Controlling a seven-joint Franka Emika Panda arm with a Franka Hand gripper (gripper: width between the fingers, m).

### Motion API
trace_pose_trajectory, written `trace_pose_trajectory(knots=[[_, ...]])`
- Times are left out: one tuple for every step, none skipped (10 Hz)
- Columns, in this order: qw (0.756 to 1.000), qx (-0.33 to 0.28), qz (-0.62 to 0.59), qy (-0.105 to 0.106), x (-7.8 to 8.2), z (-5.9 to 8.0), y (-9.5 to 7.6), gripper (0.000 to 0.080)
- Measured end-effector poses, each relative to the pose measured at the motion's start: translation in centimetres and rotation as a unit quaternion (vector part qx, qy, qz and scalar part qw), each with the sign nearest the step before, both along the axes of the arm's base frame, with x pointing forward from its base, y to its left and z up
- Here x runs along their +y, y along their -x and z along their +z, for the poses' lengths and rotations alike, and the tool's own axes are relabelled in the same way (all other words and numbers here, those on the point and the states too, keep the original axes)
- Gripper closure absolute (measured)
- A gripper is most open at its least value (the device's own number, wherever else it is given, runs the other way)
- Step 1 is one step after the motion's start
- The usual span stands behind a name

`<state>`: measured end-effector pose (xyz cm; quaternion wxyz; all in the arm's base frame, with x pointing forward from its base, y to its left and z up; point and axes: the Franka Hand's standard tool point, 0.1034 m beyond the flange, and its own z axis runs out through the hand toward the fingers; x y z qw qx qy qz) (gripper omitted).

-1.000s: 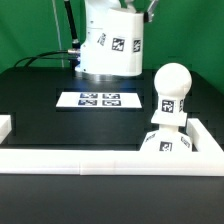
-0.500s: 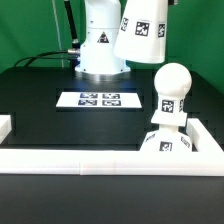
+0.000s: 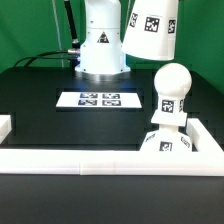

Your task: Assemble lamp

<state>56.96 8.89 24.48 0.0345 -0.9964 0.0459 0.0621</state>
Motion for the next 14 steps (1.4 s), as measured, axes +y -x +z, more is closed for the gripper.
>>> trace_pose_trajectory(knots=[[1.000, 0.000, 0.000, 0.000, 0.0, 0.0, 0.0, 0.0754], [1.000, 0.000, 0.000, 0.000, 0.1, 0.0, 0.0, 0.0754], [1.000, 0.000, 0.001, 0.000, 0.7, -0.1, -0.1, 0.0754], [1.000, -0.003, 0.004, -0.001, 1.6, 0.0, -0.5, 0.0754], [1.000, -0.005, 0.004, -0.001, 2.0, -0.1, -1.1, 0.0754], [1.000, -0.005, 0.005, 0.000, 2.2, -0.6, -1.5, 0.0754], [1.000, -0.005, 0.005, 0.001, 2.2, -1.1, -1.6, 0.0754], [1.000, -0.007, 0.007, 0.002, 2.4, -1.6, -1.8, 0.0754], [1.000, -0.011, 0.007, 0.002, 2.8, -2.2, -1.9, 0.0754], [1.000, -0.014, 0.010, 0.002, 3.4, -2.8, -2.0, 0.0754], [1.000, -0.015, 0.012, 0.002, 3.6, -3.5, -2.1, 0.0754], [1.000, -0.017, 0.013, 0.003, 3.8, -4.0, -2.3, 0.0754], [1.000, -0.017, 0.014, 0.003, 3.9, -4.5, -2.4, 0.0754], [1.000, -0.015, 0.014, 0.004, 4.0, -5.1, -2.4, 0.0754]])
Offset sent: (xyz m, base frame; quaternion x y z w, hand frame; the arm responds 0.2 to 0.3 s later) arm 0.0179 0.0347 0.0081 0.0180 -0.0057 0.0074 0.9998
